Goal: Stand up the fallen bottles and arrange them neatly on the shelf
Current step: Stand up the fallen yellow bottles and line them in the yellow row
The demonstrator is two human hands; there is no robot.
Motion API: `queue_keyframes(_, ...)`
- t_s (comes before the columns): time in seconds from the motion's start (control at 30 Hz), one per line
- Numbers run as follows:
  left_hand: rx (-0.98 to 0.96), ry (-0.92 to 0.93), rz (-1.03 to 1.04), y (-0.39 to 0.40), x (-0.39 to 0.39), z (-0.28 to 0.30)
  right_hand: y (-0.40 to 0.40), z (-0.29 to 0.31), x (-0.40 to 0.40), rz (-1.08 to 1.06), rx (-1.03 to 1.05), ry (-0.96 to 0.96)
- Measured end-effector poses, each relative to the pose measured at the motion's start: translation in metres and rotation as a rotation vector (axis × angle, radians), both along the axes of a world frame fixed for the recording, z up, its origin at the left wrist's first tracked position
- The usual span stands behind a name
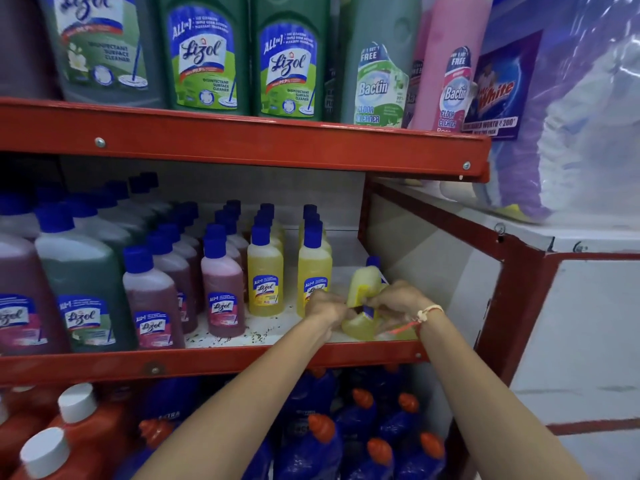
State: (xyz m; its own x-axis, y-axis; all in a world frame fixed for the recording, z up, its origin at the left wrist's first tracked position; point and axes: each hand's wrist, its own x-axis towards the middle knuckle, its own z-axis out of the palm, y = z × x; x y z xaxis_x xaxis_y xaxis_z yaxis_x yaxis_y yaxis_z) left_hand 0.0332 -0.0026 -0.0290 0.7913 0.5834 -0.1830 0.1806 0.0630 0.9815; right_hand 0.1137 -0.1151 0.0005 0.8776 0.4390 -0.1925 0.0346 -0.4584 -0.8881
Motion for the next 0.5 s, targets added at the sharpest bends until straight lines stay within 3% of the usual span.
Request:
queue_keyframes(0.2,0.089,-0.138,-0.017,0.001,-0.036,-0.004,-0.002,-0.004,-0.019,-0.112,0.248,0.031)
queue_keyframes(0.5,0.253,-0.212,0.096,0.032,-0.084,0.000,0.034,0.000,-0.072,-0.018,0.415,-0.115)
